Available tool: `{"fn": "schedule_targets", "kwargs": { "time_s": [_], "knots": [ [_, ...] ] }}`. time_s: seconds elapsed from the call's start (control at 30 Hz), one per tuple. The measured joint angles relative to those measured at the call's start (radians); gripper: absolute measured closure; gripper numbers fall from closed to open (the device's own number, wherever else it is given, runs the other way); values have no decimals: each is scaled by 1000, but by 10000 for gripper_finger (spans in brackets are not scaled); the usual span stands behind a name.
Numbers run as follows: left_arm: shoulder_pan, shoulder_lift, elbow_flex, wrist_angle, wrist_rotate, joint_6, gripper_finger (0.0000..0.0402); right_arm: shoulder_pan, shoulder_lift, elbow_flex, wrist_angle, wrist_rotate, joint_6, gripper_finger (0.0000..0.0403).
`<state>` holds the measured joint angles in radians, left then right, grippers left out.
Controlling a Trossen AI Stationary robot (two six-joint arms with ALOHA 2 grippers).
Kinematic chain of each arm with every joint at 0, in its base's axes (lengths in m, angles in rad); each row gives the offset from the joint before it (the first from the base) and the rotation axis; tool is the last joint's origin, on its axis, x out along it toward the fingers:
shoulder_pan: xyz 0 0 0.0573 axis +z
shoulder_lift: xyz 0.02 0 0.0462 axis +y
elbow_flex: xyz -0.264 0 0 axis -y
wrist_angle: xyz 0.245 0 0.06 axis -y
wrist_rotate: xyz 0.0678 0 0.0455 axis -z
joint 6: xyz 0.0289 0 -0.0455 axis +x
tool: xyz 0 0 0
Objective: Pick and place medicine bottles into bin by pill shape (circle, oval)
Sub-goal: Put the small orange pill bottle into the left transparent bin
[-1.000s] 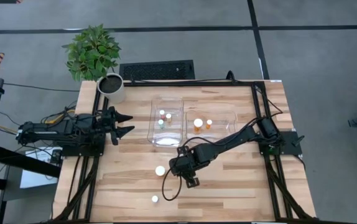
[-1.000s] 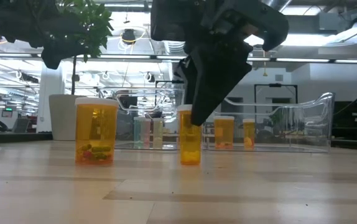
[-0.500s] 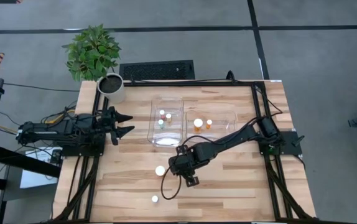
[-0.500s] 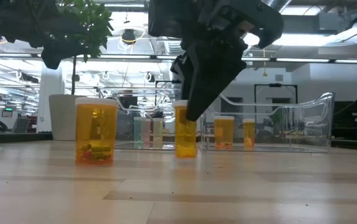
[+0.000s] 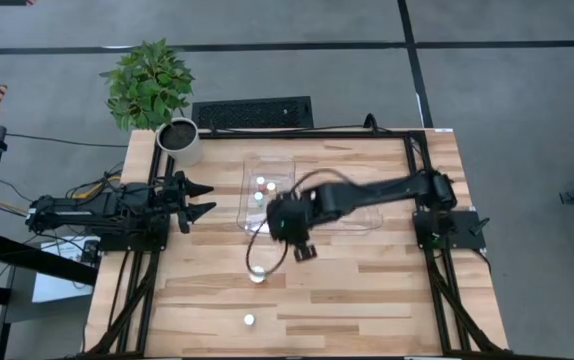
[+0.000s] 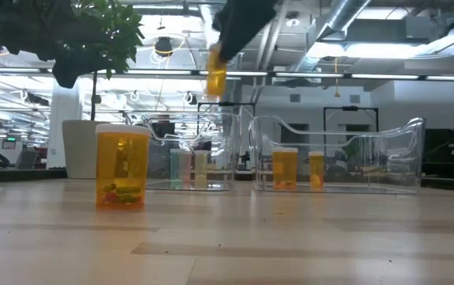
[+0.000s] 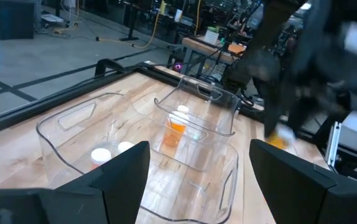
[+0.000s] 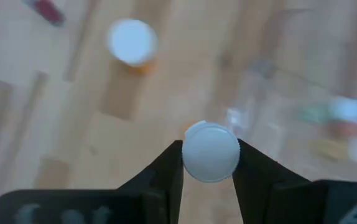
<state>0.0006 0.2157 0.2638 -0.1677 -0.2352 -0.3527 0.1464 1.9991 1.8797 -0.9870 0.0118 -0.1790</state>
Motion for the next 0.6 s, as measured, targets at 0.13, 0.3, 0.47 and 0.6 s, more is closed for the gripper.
{"fn": "schedule_targets", "kwargs": {
  "time_s": [0.13, 0.3, 0.47, 0.6],
  "knots": [
    [0, 0, 0, -2, 2, 0, 132, -71, -40, 65, -11, 41, -54, 275],
    [0, -1, 0, 1, -6, 13, 132, -172, -49, 73, -4, 43, -66, 275],
    [0, 0, 0, -2, -12, 19, 132, -247, -4, 73, -7, 42, -66, 275],
    [0, -1, 0, -2, -13, 19, 132, -275, 45, 69, -2, 28, -67, 275]
  ]
}}
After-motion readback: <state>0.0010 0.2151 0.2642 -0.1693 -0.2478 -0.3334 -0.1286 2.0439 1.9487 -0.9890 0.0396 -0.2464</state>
